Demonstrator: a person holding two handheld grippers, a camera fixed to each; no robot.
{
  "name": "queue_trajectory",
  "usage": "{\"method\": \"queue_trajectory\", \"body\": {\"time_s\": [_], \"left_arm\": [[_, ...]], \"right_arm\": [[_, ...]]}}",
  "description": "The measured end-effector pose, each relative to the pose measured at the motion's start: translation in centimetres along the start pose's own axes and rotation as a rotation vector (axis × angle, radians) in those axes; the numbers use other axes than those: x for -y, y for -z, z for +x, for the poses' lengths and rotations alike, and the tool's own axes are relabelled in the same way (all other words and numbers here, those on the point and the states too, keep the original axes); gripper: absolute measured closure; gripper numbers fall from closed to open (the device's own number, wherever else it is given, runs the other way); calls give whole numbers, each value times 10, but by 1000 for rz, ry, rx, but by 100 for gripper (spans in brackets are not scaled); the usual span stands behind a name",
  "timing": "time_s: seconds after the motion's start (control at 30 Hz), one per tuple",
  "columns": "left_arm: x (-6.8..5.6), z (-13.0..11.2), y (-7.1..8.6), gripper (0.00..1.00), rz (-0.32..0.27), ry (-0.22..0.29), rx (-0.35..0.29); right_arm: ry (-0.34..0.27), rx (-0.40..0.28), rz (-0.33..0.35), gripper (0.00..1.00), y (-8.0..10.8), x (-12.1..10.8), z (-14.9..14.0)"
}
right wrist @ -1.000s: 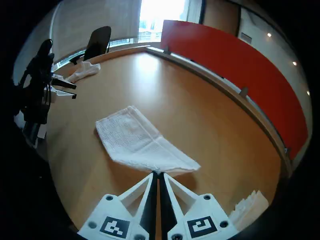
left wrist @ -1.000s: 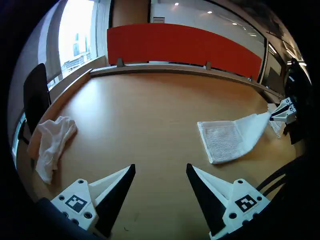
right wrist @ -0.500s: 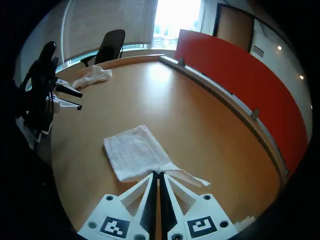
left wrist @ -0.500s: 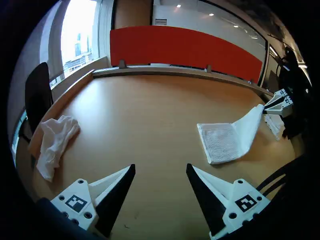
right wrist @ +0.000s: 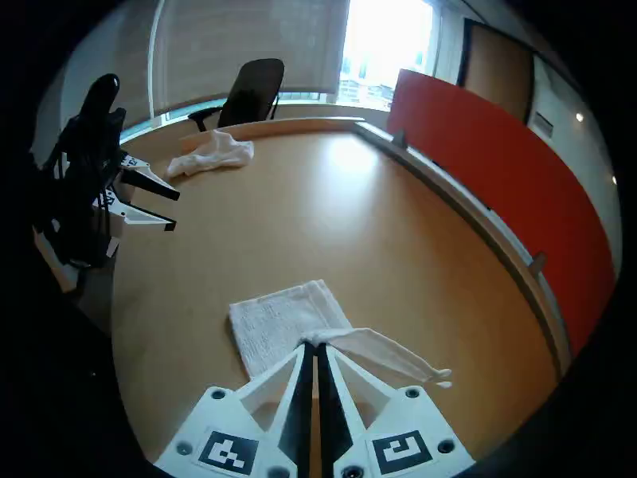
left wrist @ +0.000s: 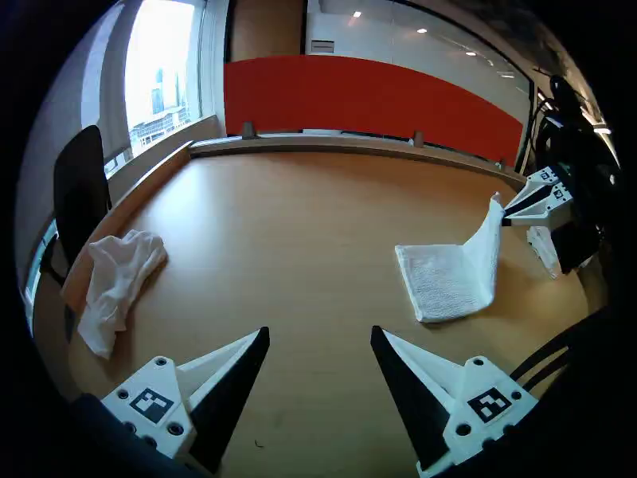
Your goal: Fold towel
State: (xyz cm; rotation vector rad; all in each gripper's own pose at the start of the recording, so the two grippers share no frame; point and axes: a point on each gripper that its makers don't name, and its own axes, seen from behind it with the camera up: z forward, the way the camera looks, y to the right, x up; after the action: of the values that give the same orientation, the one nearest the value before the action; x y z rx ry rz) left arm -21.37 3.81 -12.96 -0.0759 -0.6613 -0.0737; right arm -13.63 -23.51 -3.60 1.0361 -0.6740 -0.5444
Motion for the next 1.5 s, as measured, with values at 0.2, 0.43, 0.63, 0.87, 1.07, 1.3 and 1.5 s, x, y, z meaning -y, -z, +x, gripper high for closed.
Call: {"method": "queue_trajectory", "body": {"time_s": [0.2, 0.43, 0.63, 0.87, 1.07, 1.3, 1.5], "left_arm": [[2, 0, 1, 6, 3, 6, -5], [5, -1, 3, 6, 5, 6, -16], [4, -5, 4, 6, 4, 12, -28], [2, -14, 7, 6, 9, 22, -32], [3, -21, 9, 6, 16, 30, -26], [5, -24, 10, 6, 21, 27, -20], [5, -24, 10, 6, 22, 17, -13]], "right_arm": [[19, 7, 23, 97, -7, 5, 4], [43, 25, 65, 97, -20, 14, 5], [67, 56, 132, 97, -42, 33, 2], [79, 94, 215, 96, -77, 61, -10], [79, 128, 251, 96, -95, 73, -21], [77, 133, 254, 96, -97, 75, -25], [80, 141, 254, 87, -97, 77, -29]]}}
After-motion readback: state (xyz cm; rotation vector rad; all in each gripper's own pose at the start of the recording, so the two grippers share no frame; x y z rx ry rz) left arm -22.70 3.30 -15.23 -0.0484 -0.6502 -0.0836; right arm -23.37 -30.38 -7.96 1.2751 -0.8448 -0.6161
